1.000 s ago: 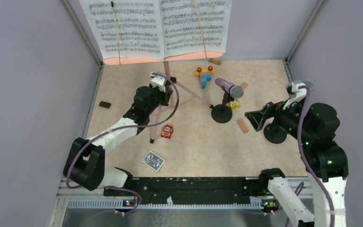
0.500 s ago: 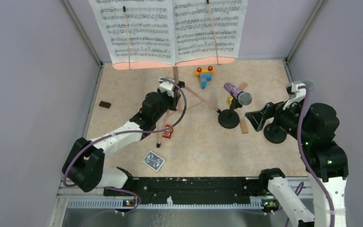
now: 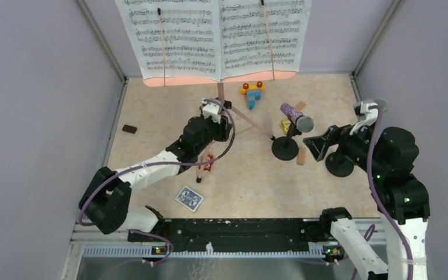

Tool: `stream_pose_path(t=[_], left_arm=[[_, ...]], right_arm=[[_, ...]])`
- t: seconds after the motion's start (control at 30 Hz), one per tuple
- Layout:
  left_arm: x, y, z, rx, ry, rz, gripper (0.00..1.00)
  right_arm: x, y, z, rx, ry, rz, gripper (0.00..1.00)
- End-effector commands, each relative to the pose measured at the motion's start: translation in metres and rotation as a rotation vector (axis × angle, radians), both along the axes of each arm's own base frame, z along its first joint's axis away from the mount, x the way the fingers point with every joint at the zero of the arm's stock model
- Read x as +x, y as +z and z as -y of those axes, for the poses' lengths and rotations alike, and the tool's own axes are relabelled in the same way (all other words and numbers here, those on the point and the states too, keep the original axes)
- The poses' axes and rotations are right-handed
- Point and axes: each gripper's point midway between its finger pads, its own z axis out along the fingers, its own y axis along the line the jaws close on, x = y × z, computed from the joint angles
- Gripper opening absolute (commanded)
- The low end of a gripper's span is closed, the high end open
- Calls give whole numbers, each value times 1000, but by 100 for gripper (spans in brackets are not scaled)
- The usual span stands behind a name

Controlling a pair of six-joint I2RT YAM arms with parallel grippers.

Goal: Pack up the instrument practice props

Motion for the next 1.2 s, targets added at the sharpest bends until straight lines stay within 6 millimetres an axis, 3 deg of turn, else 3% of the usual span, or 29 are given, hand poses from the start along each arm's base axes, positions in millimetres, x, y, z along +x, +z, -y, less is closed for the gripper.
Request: stream_pose_path(t=[0.0,0.2,0.53,0.77,0.9,1.0,1.17], left_arm=[[-9,-2,15,-5,-52,-60,59],[-15,21,3,-3,-30,-15,71],[-51,44,-22,-33,-47,10,81],[-94,47,-48,-98,-47,-58,86],[-126,60,-72,-174,-5,-138,87],[-148,75,-93,-211,26,-165,91],[-173,137,-127,-266,69,-74,92]], right_arm=[[2,18,-1,19,-3,54,90],[2,24,-1,29,-6,69,91],[-1,29,-7,45,27,82,91],[-2,37,-6,61,13,89,91],[-7,41,-15,92,62,70,91],[-10,52,-22,135,95,71,91],[-20,79,-41,218,218,78,91]])
